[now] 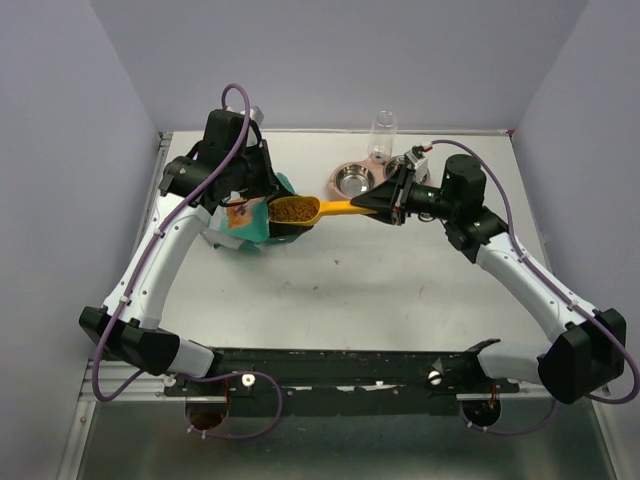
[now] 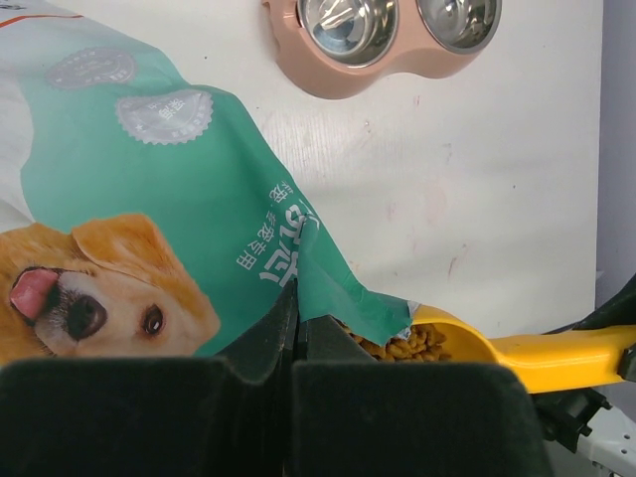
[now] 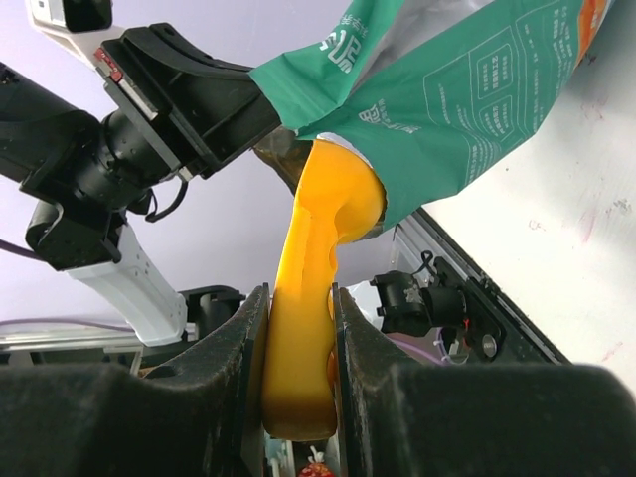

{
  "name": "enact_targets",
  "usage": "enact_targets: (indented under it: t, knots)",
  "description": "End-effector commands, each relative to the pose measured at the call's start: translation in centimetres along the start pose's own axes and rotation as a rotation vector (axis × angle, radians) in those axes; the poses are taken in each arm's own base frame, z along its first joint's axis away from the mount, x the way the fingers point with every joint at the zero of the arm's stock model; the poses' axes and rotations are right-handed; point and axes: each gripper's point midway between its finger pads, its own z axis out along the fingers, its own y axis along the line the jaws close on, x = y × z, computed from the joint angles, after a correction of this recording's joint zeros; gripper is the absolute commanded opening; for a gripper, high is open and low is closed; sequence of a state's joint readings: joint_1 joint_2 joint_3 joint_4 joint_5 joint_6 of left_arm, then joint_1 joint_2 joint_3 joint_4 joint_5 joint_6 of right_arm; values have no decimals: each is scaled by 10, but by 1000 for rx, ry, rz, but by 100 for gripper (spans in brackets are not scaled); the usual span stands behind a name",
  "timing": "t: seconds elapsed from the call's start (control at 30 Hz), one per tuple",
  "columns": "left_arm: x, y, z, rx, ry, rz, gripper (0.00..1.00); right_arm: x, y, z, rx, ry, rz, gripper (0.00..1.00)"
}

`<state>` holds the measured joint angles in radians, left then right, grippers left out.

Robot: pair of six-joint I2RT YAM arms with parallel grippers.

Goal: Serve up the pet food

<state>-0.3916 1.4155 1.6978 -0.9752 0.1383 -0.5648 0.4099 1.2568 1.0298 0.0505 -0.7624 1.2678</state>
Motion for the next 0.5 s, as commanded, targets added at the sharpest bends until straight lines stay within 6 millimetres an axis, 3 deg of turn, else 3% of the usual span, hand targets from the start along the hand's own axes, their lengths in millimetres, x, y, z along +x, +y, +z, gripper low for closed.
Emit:
enact_targets:
  t: [0.0, 0.47]
  knots:
    - [-17, -25, -32, 101, -84, 6, 0, -11, 18, -11, -43, -68, -36, 1]
    - [-17, -22, -36, 95, -93, 5, 0, -3, 27, -38, -46, -60, -32, 1]
